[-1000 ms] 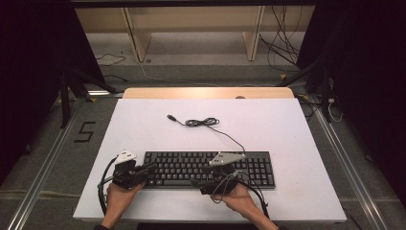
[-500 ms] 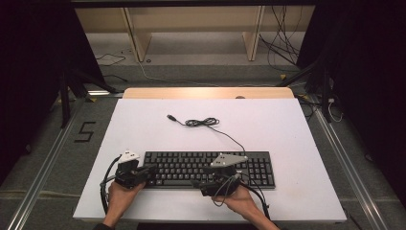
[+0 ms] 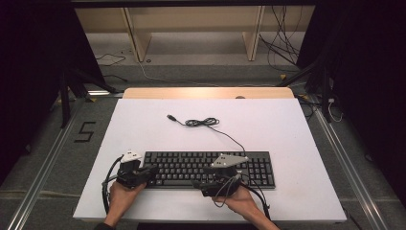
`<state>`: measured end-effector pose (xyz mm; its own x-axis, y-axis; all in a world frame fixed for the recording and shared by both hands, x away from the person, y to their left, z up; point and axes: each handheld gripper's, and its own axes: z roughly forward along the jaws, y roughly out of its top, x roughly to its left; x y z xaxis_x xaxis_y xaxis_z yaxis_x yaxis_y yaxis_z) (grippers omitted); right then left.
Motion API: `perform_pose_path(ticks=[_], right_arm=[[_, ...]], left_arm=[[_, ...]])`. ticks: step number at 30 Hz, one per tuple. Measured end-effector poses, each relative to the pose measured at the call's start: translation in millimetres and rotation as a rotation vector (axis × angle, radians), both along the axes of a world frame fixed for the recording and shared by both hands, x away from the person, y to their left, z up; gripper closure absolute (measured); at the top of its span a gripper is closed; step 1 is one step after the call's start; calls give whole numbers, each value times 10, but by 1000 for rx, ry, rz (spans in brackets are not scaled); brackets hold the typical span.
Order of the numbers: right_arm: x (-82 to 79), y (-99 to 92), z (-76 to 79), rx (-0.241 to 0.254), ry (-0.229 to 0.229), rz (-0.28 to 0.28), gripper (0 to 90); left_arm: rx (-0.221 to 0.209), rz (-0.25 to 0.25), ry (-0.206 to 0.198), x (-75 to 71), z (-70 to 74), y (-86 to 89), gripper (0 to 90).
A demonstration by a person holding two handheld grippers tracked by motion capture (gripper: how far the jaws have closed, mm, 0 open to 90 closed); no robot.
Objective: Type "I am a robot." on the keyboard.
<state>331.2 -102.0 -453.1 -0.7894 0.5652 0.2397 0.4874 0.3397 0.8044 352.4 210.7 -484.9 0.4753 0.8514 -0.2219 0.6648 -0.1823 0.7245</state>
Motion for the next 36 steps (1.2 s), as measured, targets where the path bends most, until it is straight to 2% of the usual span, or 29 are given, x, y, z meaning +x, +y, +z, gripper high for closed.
perform_pose_path(ticks=[10,14,19,23,28,36], right_arm=[[-4,-2,5,-1,-2,-1,350],[1,-7,9,2,-7,-4,350],[3,-7,8,5,-12,-6,350],[10,-5,4,7,-16,-9,350],[24,15,-13,6,-17,-11,352],[50,65,-37,0,-15,-8,366]], left_arm=[[13,-10,-13,-9,18,-10,886],[-7,-10,-36,-27,59,16,799],[-59,-11,-56,-57,104,61,706],[-100,-14,-89,-103,148,61,624],[-120,-17,-115,-146,179,39,504],[-142,-34,-147,-193,207,22,421]])
